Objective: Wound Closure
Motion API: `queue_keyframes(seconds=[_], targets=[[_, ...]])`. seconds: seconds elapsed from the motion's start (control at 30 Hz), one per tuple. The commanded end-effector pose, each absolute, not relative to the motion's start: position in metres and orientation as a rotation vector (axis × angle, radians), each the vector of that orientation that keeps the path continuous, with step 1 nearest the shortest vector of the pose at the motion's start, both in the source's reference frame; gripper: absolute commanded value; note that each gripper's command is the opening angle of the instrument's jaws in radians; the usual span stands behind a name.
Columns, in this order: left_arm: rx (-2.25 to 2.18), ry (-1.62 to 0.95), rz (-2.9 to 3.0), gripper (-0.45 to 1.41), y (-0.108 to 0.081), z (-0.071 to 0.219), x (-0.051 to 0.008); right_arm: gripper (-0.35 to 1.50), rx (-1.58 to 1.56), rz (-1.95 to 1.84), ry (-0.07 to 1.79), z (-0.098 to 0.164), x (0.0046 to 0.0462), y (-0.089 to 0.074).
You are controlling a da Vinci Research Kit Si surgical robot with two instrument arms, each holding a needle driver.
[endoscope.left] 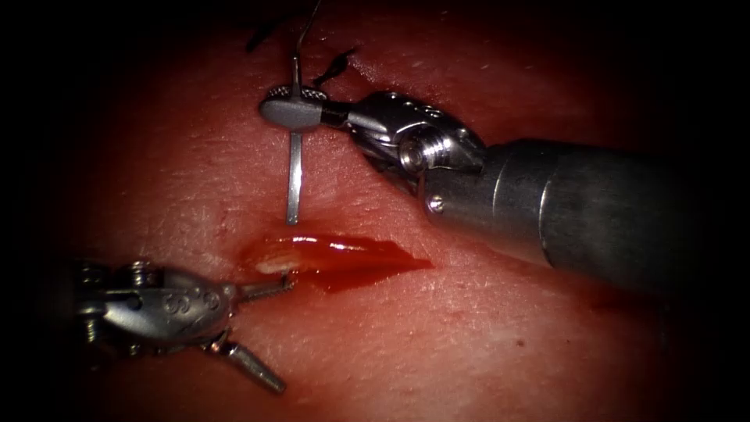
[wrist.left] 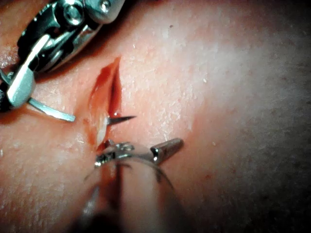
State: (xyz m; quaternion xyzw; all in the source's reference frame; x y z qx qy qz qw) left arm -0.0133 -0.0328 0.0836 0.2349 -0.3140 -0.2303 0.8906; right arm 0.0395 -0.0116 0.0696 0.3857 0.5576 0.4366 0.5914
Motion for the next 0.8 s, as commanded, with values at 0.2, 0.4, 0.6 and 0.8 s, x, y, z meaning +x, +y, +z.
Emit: queue_keyframes(seconds=[0.2, 0.4, 0.6, 0.8], targets=[[0.491, -0.653, -0.475, 0.76, -0.0331, 0.0839, -0.0136, -0.35, 0.956, 1.002, 1.306, 0.0687, 0.0401, -0.0134], [0.498, -0.654, -0.473, 0.76, -0.0328, 0.0834, -0.0132, -0.35, 1.024, 1.005, 1.291, 0.0676, 0.0401, -0.0151], [0.48, -0.67, -0.41, 0.76, -0.0326, 0.0825, -0.0133, -0.18, 1.023, 0.984, 1.336, 0.0677, 0.0401, -0.0143], [0.42, -0.722, -0.233, 0.74, -0.0317, 0.0806, -0.0133, 0.96, 0.88, 0.92, 1.399, 0.068, 0.0386, -0.0122]])
